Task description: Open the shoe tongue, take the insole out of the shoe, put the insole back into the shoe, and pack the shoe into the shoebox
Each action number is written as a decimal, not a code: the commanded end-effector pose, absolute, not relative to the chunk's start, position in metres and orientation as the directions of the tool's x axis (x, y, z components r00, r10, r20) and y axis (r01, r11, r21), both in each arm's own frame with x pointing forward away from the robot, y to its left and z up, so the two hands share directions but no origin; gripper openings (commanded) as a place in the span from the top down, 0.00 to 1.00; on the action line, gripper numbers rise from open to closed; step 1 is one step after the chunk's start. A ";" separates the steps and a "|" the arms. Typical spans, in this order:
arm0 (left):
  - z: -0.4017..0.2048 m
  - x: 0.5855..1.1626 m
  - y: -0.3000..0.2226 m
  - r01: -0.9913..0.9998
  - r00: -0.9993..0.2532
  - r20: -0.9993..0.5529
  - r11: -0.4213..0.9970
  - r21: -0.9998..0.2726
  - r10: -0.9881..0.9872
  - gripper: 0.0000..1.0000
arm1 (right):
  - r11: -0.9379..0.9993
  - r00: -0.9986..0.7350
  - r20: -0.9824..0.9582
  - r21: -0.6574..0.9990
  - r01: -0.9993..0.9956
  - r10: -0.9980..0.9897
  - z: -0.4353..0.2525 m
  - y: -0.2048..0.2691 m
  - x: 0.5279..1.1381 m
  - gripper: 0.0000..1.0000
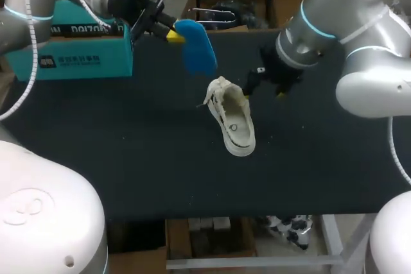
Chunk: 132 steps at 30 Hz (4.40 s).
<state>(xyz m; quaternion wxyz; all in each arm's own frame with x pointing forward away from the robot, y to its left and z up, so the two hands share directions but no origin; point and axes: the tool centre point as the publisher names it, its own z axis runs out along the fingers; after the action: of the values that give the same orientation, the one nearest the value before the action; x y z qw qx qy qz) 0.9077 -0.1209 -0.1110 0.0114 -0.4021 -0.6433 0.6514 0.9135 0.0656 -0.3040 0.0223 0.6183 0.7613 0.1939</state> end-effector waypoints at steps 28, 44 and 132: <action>-0.126 0.795 -0.164 0.177 -0.973 -0.198 -0.172 -0.969 0.118 1.00 | -0.054 0.002 0.338 0.145 0.988 0.941 -0.266 0.019 0.881 0.00; -0.107 0.800 -0.166 -0.001 -0.994 -0.020 -0.185 -0.983 0.111 1.00 | -0.054 0.002 0.338 0.145 0.988 0.941 -0.266 0.019 0.881 0.00; -0.102 0.816 -0.170 -0.145 -0.976 0.104 -0.211 -0.967 0.194 1.00 | -0.428 0.990 -0.008 -0.902 0.054 0.142 -0.254 0.094 0.853 0.00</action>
<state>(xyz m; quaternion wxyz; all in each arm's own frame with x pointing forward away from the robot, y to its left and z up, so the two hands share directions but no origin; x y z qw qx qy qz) 0.8166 -0.1705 -0.1010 0.1092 -0.0200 -0.6204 0.7764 0.8487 0.0933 -0.2527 -0.5315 0.8418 0.0939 -0.0104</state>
